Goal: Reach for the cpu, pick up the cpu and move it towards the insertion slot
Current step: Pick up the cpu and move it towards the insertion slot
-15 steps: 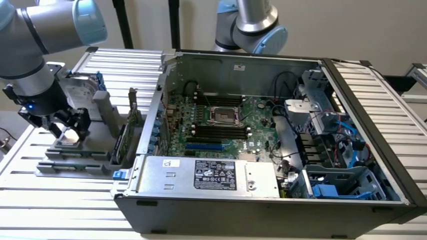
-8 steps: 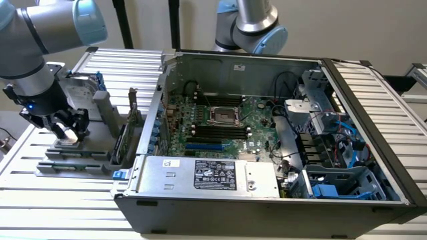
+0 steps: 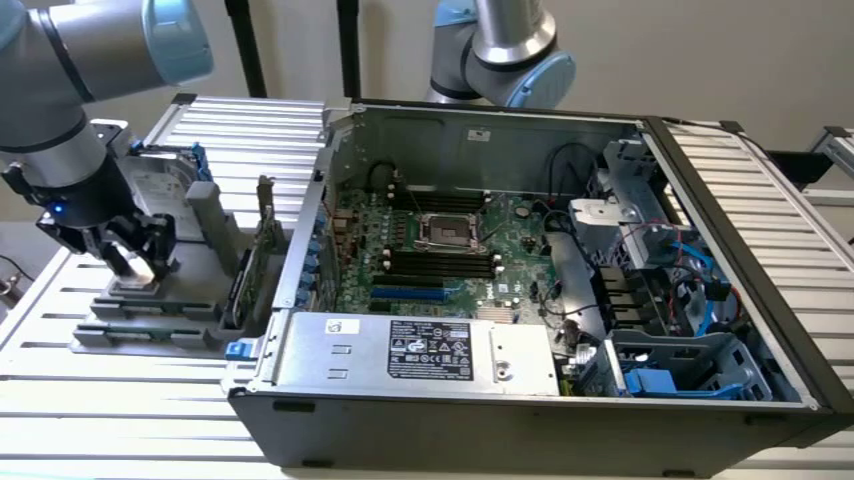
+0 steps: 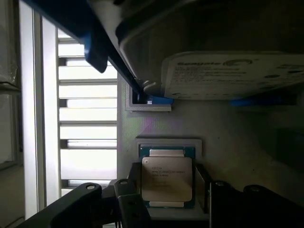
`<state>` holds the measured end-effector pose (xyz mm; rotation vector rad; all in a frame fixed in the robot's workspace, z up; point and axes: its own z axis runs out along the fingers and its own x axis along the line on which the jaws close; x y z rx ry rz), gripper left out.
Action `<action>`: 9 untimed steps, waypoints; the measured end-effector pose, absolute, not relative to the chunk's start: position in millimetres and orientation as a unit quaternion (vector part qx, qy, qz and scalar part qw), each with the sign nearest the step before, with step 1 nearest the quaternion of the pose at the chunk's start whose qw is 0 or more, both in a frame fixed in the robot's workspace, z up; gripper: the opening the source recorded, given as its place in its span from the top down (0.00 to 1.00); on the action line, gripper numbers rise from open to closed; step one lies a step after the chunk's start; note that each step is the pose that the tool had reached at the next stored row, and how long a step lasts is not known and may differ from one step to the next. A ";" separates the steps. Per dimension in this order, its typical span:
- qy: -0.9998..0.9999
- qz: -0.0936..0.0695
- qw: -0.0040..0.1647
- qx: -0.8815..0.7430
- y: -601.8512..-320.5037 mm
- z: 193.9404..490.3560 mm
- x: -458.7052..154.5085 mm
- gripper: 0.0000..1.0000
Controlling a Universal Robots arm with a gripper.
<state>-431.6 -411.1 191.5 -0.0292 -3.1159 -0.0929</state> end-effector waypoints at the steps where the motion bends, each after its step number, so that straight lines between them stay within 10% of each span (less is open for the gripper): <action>1: -0.999 -0.030 0.012 -0.009 -411.1 192.5 -431.6 0.46; 9: -0.999 -0.030 0.012 -0.009 -411.1 201.2 -431.6 0.46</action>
